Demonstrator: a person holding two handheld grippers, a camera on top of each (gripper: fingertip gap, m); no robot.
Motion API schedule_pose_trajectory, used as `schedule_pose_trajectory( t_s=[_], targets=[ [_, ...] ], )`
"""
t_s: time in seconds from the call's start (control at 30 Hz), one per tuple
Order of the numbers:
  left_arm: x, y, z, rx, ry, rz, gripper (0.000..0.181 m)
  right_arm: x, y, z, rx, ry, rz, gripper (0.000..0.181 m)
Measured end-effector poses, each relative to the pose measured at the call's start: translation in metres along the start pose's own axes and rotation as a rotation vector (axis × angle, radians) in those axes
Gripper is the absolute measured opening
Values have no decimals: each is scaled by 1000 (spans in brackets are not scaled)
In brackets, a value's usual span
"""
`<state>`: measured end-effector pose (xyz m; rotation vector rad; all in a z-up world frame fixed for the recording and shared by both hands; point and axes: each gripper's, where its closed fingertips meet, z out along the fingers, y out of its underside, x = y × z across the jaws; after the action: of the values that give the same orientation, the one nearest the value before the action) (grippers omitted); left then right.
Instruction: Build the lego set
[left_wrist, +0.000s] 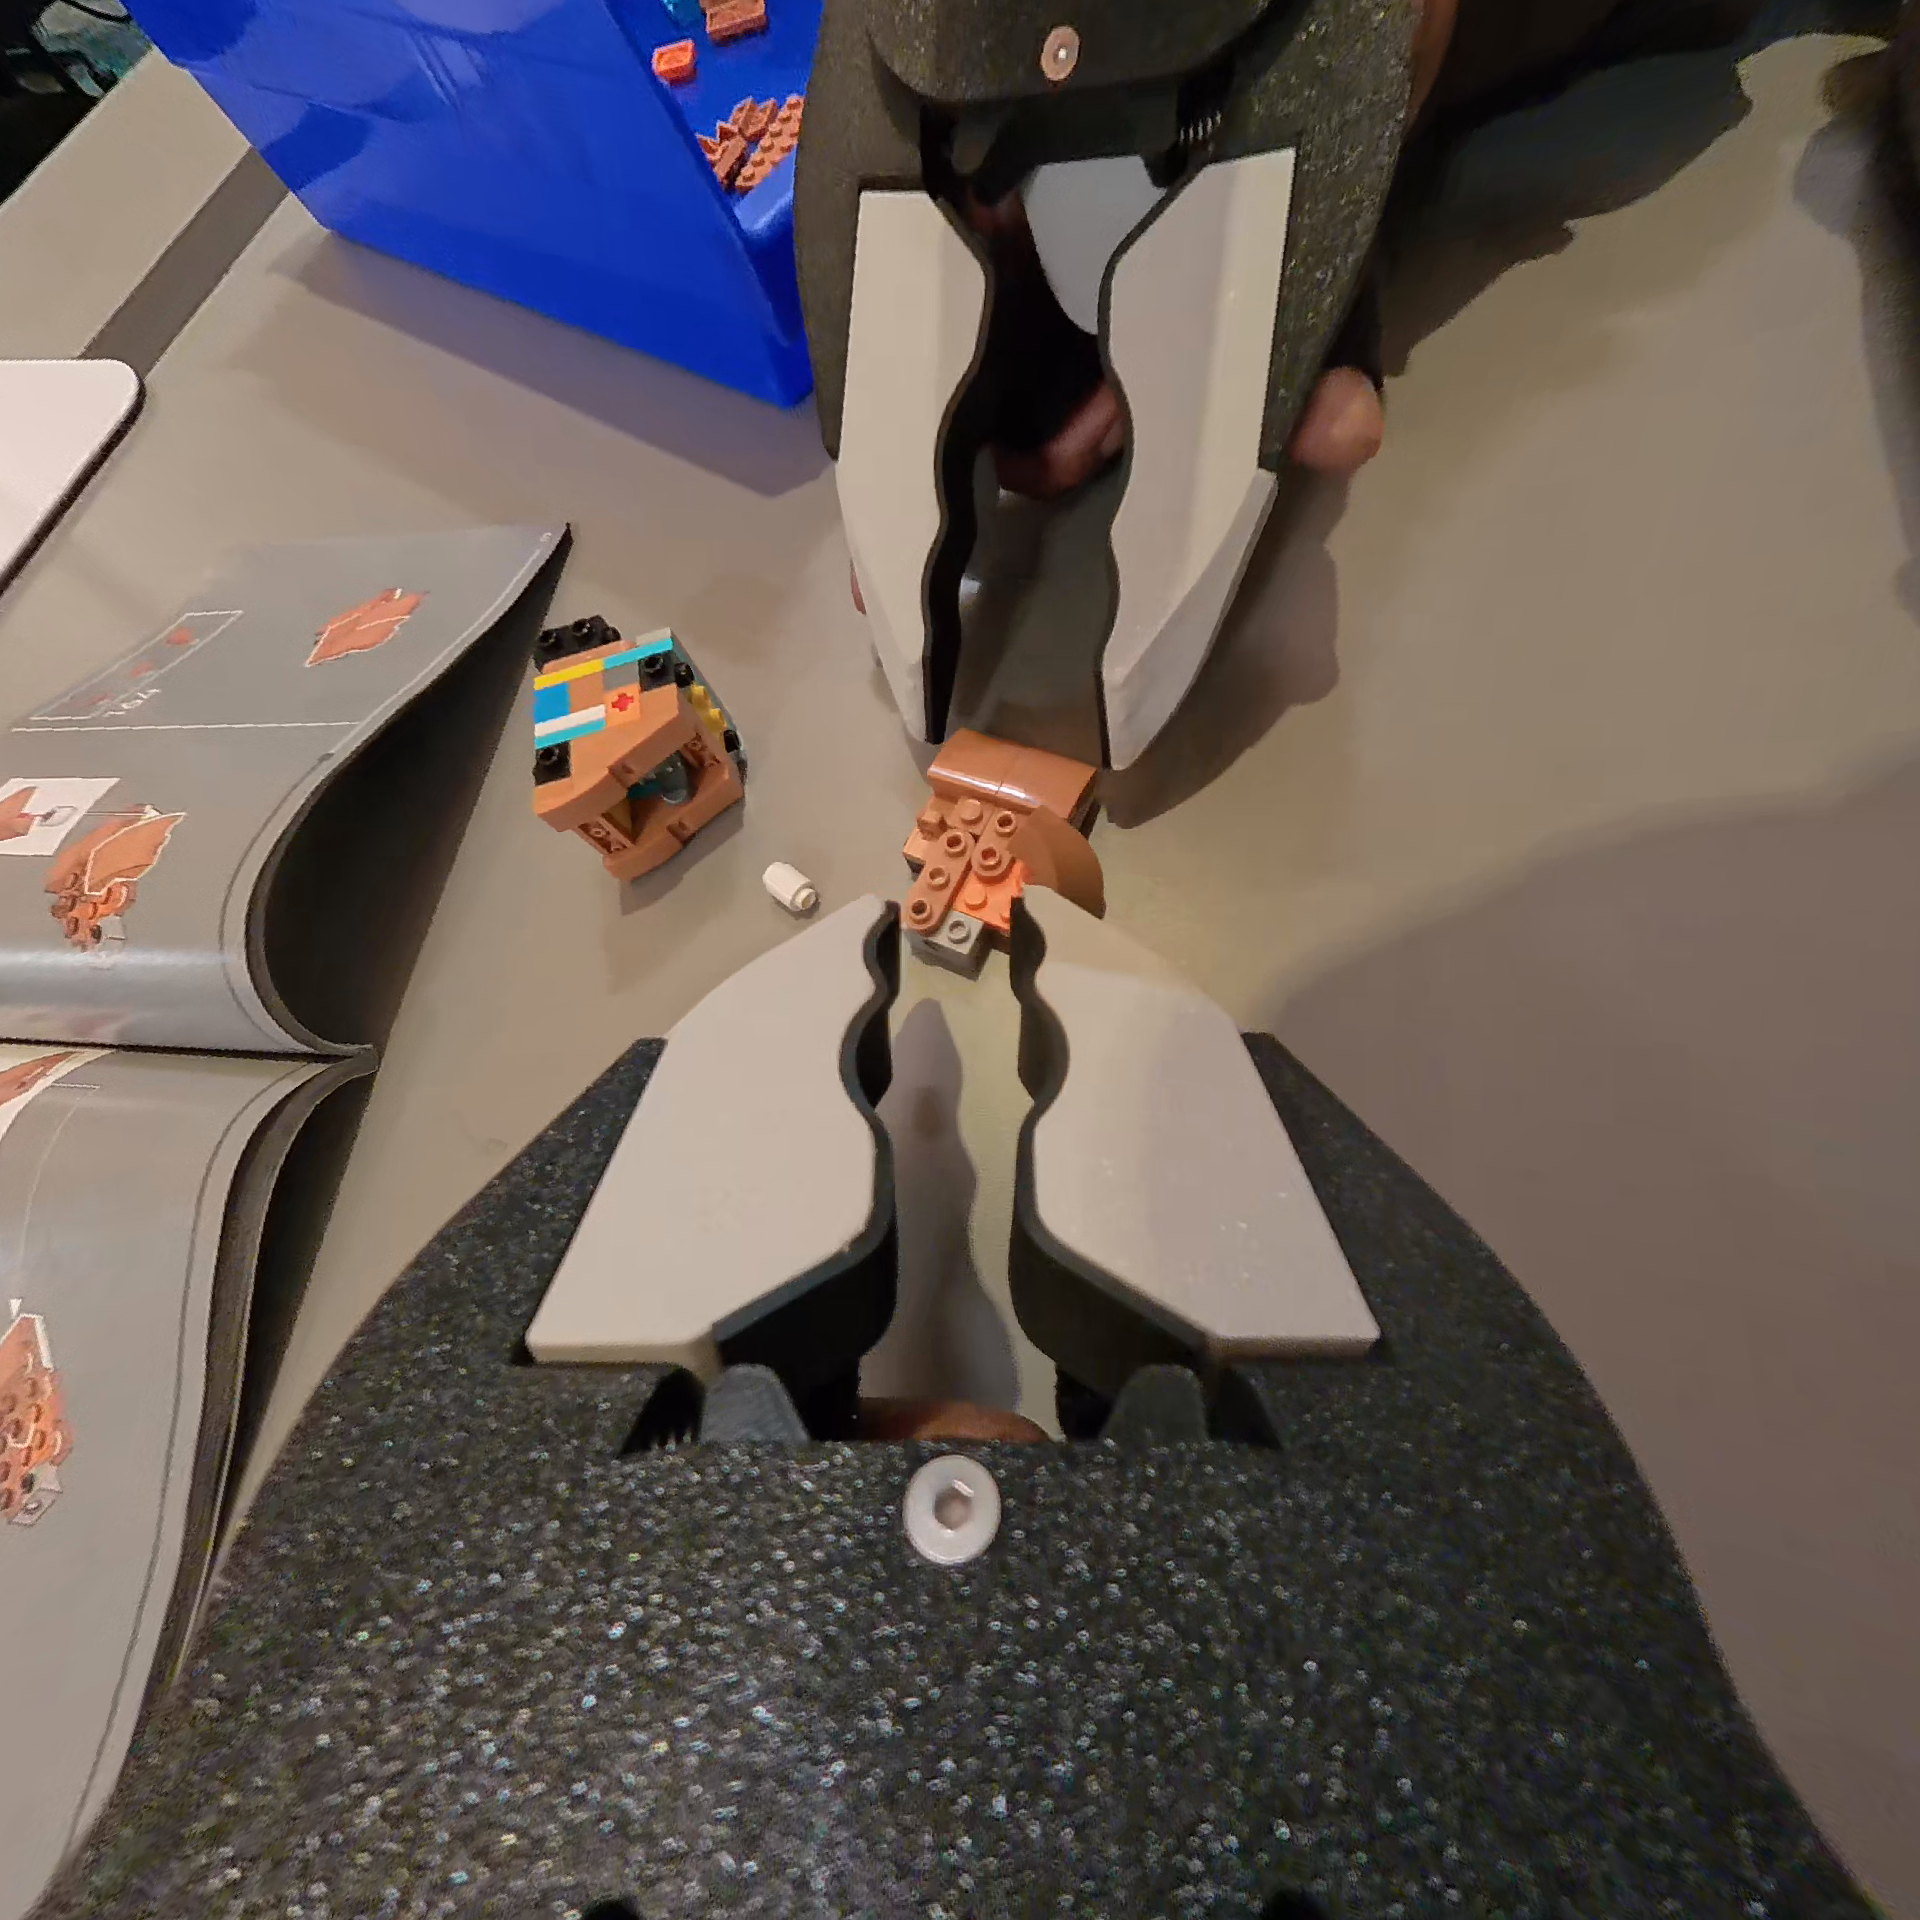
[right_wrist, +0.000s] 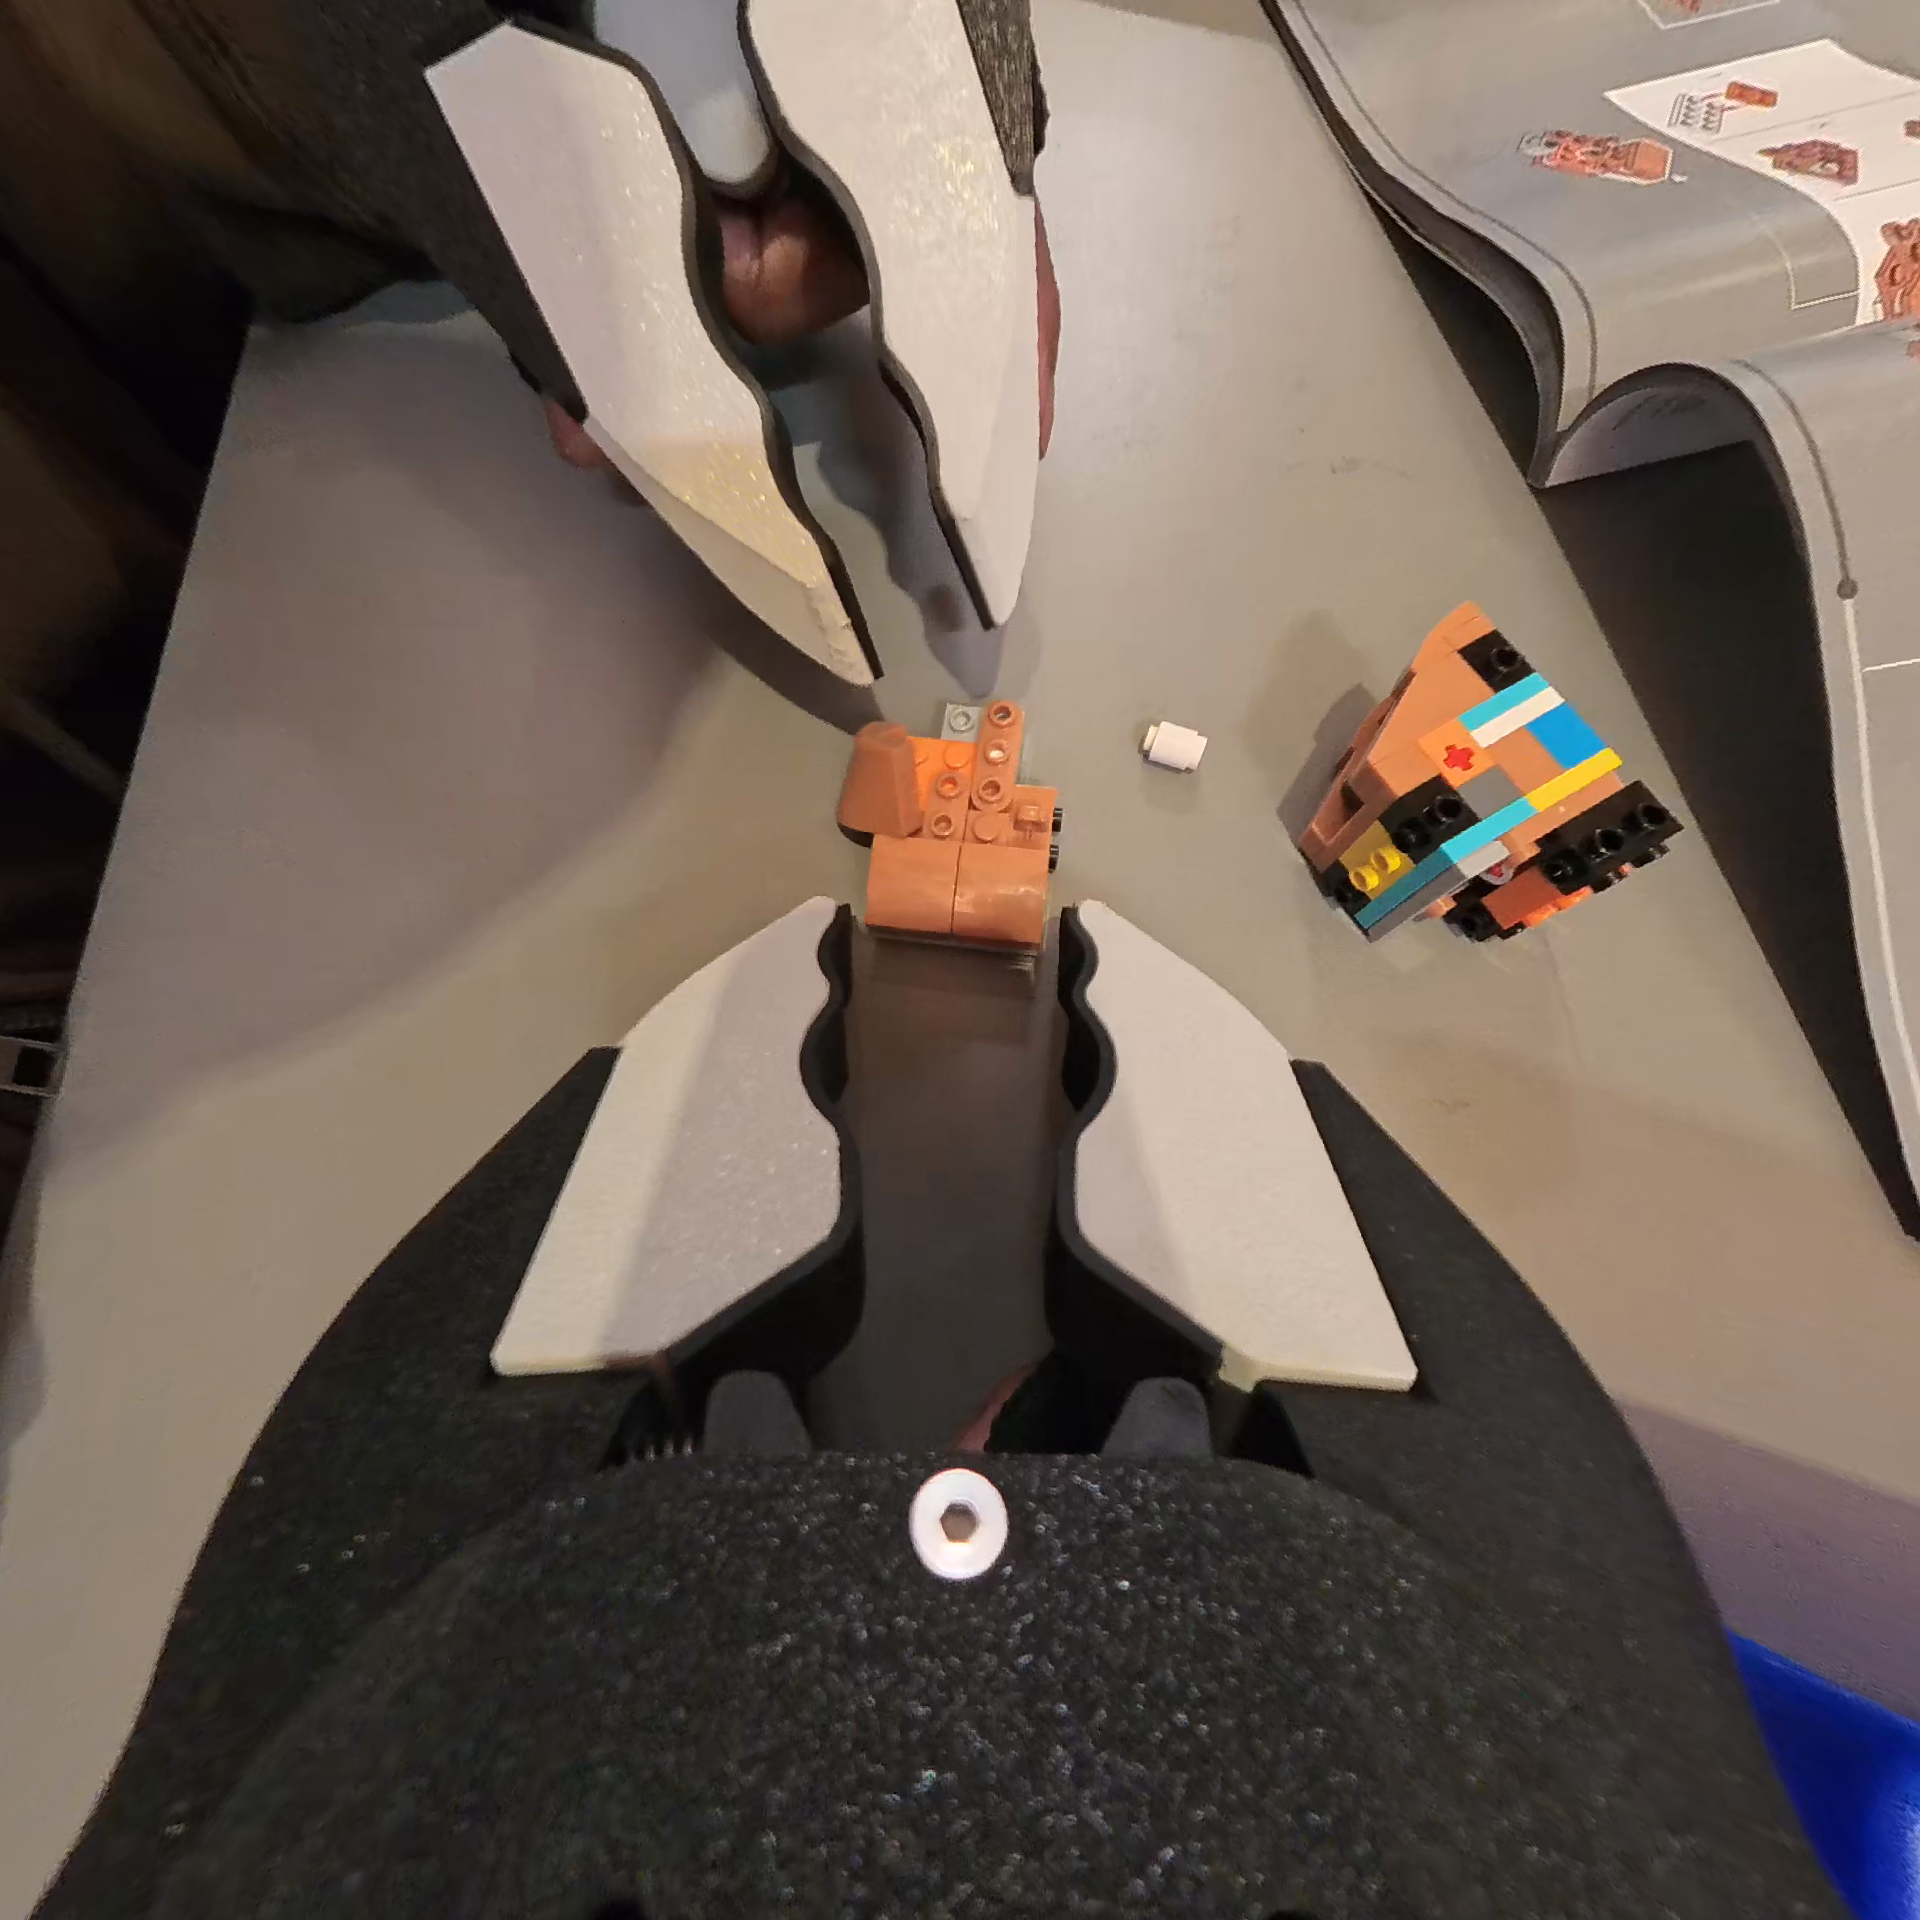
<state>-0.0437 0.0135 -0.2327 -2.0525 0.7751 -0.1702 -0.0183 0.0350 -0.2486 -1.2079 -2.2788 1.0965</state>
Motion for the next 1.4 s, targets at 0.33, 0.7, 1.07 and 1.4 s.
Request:
schedule_pose_trajectory(
  t_s=[0.33, 0.7, 1.07, 1.4],
  targets=[
    [1, -6, -3, 41, -5, 44, 22, 1, -1, -1, 12, 5, 2, 37],
    [12, -13, -1, 66, 4, 166, 22, -1, 4, 4, -38, 6, -21, 38],
    [16, 1, 11, -32, 13, 187, 12, 0, 4, 12, -83, 42, -53, 35],
    [10, 7, 8, -58, 41, 11, 9, 7, -3, 9, -35, 82, -28, 34]
  ],
)
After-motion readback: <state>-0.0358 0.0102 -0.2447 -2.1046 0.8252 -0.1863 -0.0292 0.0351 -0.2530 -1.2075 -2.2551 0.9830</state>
